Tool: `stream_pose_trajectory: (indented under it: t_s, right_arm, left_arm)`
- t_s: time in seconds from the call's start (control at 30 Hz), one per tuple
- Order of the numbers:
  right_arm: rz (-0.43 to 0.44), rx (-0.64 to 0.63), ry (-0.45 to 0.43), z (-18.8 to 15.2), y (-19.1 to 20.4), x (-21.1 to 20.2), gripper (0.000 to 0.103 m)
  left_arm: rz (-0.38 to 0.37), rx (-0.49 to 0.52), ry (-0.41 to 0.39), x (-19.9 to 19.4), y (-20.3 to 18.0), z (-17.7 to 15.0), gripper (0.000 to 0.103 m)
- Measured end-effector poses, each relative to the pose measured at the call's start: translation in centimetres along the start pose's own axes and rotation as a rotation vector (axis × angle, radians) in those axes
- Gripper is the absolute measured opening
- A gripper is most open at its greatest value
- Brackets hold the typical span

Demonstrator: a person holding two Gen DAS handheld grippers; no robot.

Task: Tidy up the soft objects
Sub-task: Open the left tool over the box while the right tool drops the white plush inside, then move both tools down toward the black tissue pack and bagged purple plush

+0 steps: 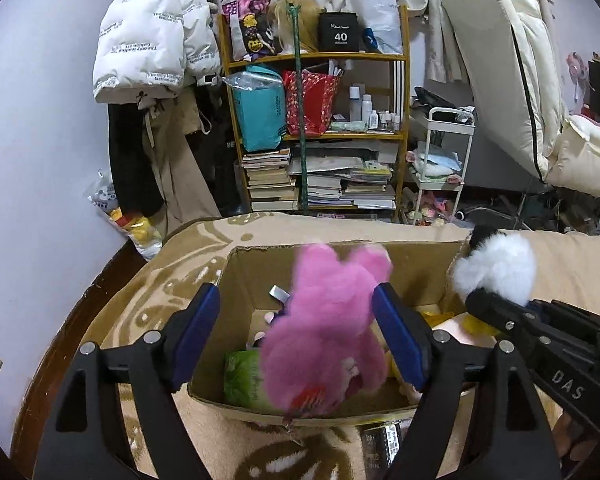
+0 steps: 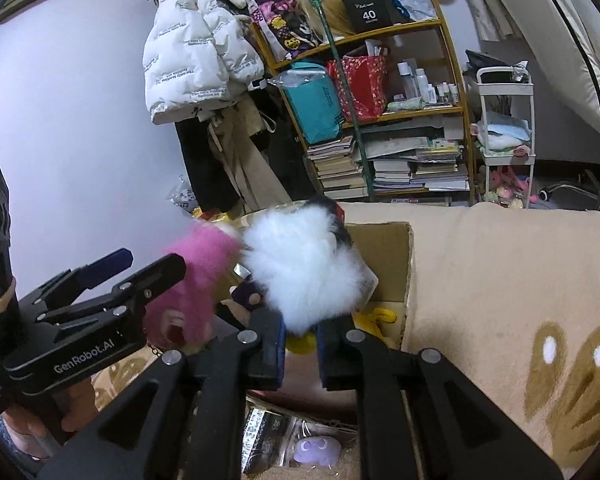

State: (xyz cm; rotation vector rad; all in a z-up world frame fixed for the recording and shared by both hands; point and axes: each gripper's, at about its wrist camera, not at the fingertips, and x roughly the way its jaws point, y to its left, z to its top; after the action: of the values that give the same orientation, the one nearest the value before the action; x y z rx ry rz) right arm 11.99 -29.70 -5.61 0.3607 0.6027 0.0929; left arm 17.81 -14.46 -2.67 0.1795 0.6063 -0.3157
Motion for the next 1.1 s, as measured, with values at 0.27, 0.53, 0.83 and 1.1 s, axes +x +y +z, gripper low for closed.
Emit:
stream_pose_trajectory:
  t_s: [0.27, 0.53, 0.83, 1.1]
  right_arm:
    - [0.002, 0.007, 0.007, -0.1, 0.1, -0.4, 0.027]
    - [-0.02, -0.004, -0.014, 0.2, 0.1, -1.5, 0.058]
    - [-0.045, -0.009, 0.008, -0.1, 0.4, -3.2, 0.081]
    - [-0.071, -0.049, 0.041, -1.1, 1.8, -4.9, 0.1]
  left_arm:
    - [0.022, -0.006, -0.005, -0.8, 0.6, -0.1, 0.089]
    - [0.048, -0.008, -0.012, -2.3, 0.9, -0.3, 0.1]
    - [0.056, -0.051, 0.008, -4.2, 1.9, -1.1, 0.1]
    - [0.056, -0.033, 0.021, -6.3, 2.1, -2.5, 0.1]
